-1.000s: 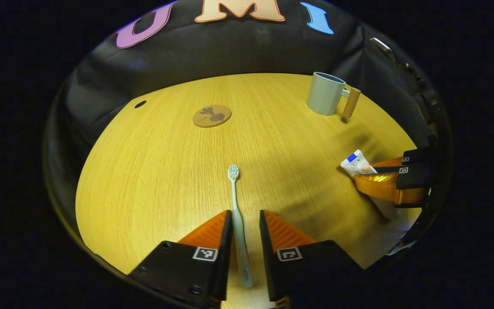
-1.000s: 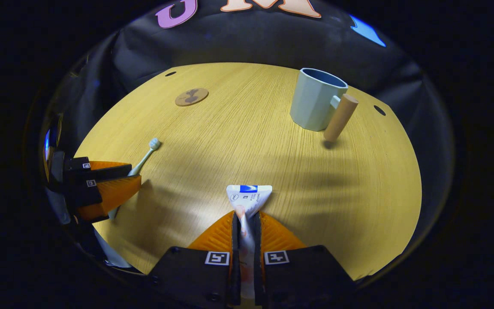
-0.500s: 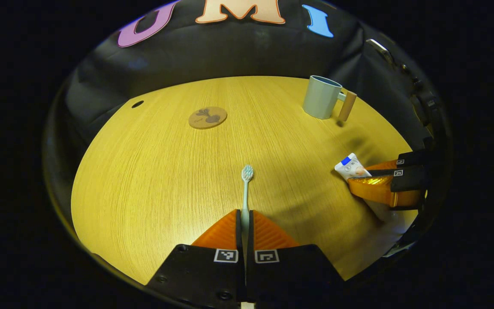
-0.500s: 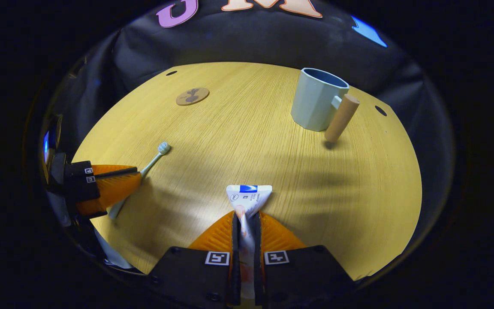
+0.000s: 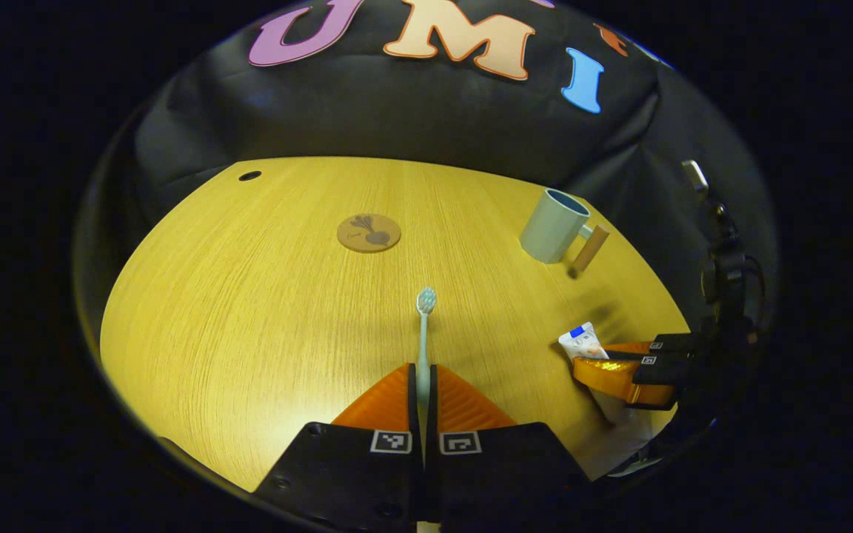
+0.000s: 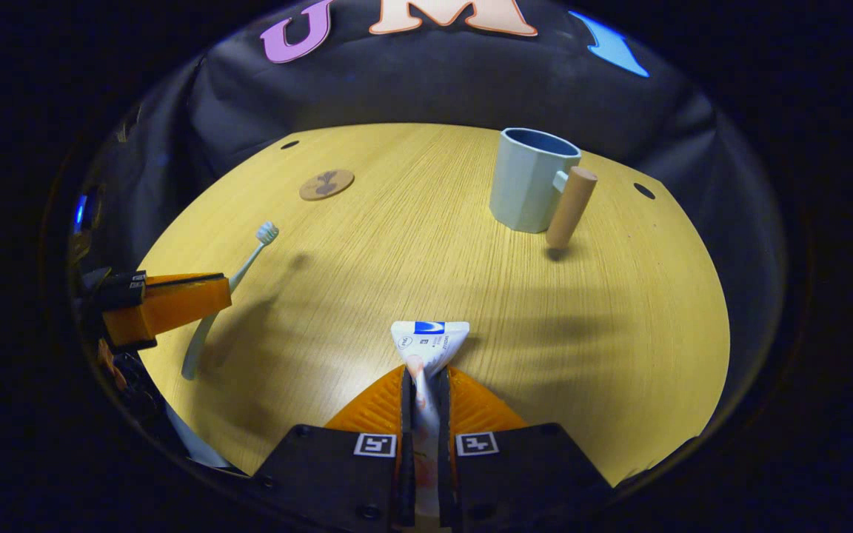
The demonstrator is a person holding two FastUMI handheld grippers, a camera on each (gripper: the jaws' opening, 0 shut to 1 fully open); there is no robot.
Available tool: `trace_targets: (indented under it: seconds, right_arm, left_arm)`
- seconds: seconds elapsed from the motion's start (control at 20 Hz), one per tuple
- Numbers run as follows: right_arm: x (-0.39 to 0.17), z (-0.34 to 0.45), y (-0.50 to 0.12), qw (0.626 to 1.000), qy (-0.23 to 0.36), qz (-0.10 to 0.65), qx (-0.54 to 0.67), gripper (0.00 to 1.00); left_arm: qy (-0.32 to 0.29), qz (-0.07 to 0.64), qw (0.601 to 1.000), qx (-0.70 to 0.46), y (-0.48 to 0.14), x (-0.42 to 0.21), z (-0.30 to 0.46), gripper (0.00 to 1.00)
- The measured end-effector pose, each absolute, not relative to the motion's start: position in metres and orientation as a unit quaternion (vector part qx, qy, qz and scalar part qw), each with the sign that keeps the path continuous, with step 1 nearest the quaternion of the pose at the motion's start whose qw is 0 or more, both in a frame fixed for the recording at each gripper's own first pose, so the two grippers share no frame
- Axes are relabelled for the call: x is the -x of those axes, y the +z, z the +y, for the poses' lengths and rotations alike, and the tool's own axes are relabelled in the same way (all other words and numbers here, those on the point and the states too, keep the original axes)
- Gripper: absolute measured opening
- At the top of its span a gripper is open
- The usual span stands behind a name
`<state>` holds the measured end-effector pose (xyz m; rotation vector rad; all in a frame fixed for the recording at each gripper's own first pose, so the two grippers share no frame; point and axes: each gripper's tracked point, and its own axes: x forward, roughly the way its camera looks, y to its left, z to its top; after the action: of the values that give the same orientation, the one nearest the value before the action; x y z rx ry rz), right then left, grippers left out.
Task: Put the toothbrush and toothpaste on the desktop into the cup, then pick up the cup and place it on the coaster on the desktop.
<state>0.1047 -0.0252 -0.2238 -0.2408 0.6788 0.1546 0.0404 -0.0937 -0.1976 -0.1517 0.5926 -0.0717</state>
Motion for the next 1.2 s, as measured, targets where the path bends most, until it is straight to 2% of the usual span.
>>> trace_targets:
  seconds: [0.1,0.15,0.6,0.8,0.85,1.2]
  right_arm:
    - [-0.108,-0.022,-0.209,0.944,0.081,0.304,0.096,0.15]
    - [-0.111,-0.020,-0.197,0.951,0.081,0.286,0.083,0.11]
    - [-0.133,-0.008,-0.124,0.977,0.092,0.189,0.034,0.10]
    - [-0.157,-0.007,-0.074,0.989,0.081,0.123,0.006,0.10]
    - [-0.161,-0.007,-0.062,0.991,0.080,0.111,-0.004,0.07]
    - [-0.200,-0.019,-0.014,0.997,0.056,0.046,-0.027,0.05]
  left_arm:
    - [-0.033,0.280,0.956,0.080,-0.187,-0.042,-0.091,0.00]
    - [-0.035,0.272,0.959,0.078,-0.181,-0.043,-0.089,0.00]
    - [-0.076,0.237,0.964,0.090,-0.144,-0.053,-0.098,0.00]
    - [-0.094,0.232,0.965,0.082,-0.136,-0.055,-0.094,0.00]
    - [-0.099,0.231,0.964,0.081,-0.135,-0.056,-0.093,0.00]
    - [-0.127,0.226,0.962,0.084,-0.131,-0.057,-0.092,0.00]
